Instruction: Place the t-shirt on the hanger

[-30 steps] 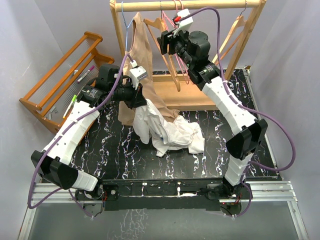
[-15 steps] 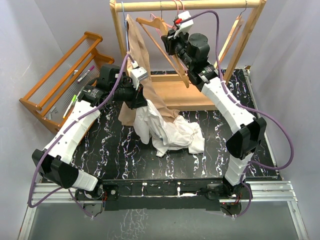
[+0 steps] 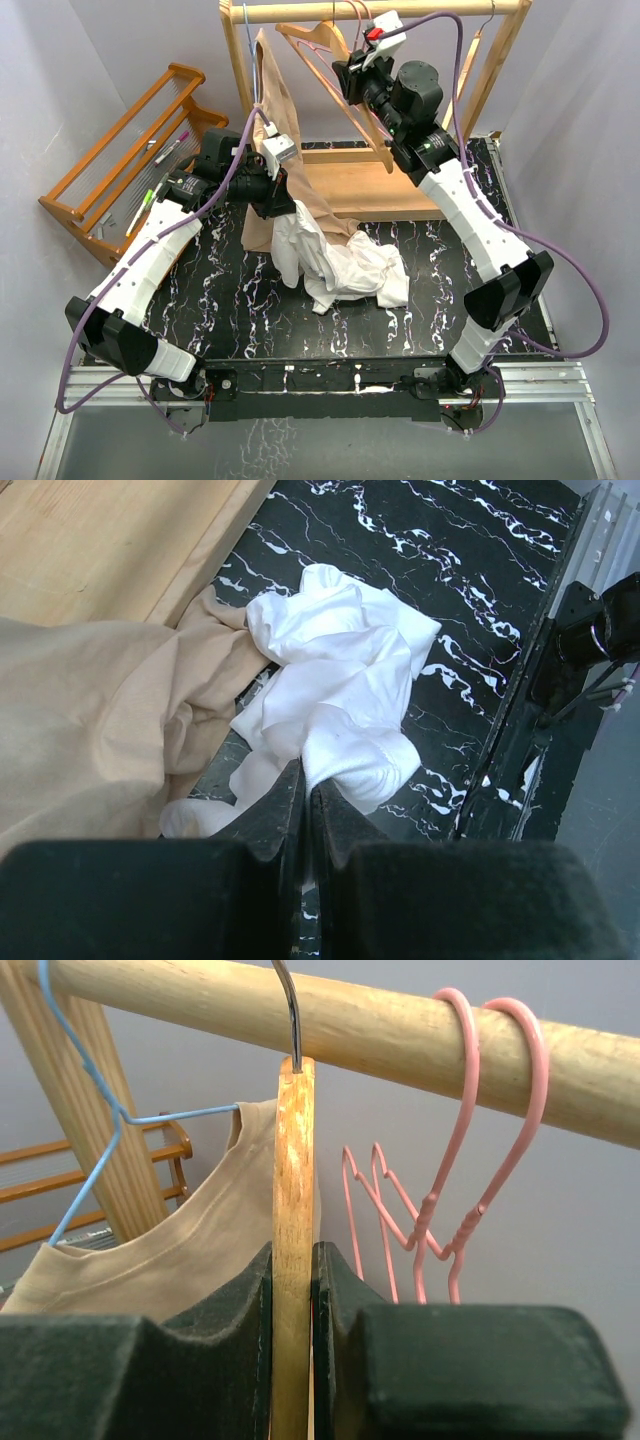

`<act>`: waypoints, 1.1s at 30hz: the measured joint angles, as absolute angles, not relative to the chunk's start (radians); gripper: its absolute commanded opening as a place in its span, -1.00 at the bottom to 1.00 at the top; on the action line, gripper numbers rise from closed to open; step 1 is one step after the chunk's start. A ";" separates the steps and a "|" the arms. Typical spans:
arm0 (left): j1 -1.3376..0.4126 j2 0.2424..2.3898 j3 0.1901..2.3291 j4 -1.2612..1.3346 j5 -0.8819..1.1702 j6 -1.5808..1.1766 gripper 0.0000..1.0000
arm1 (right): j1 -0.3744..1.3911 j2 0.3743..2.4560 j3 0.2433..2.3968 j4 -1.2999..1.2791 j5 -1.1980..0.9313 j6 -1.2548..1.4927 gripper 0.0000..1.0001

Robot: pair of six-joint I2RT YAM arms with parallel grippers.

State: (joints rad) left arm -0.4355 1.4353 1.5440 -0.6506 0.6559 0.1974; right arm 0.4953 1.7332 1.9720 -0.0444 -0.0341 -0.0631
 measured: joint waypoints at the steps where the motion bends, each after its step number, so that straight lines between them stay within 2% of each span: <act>1: -0.435 1.435 1.544 -0.651 0.657 0.197 -1.00 | 0.495 1.726 1.974 -0.055 -0.038 -0.065 -0.84; 9: -0.435 1.436 1.544 -0.630 0.657 0.192 -1.00 | 0.497 1.655 1.949 -0.125 -0.056 -0.068 -0.84; 23: -0.435 1.435 1.524 -0.636 0.601 0.230 -1.00 | 0.497 1.262 1.633 -0.350 -0.109 -0.065 -0.84; 33: -0.435 1.505 1.602 -0.656 0.483 0.140 -1.00 | 0.497 1.068 1.526 -0.598 -0.149 -0.078 -0.84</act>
State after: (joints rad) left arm -0.4355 1.5055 1.6020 -0.6556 0.4828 0.1402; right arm 0.4973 1.0679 1.5261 -0.5976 -0.1486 -0.0780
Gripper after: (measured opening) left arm 0.014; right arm 0.164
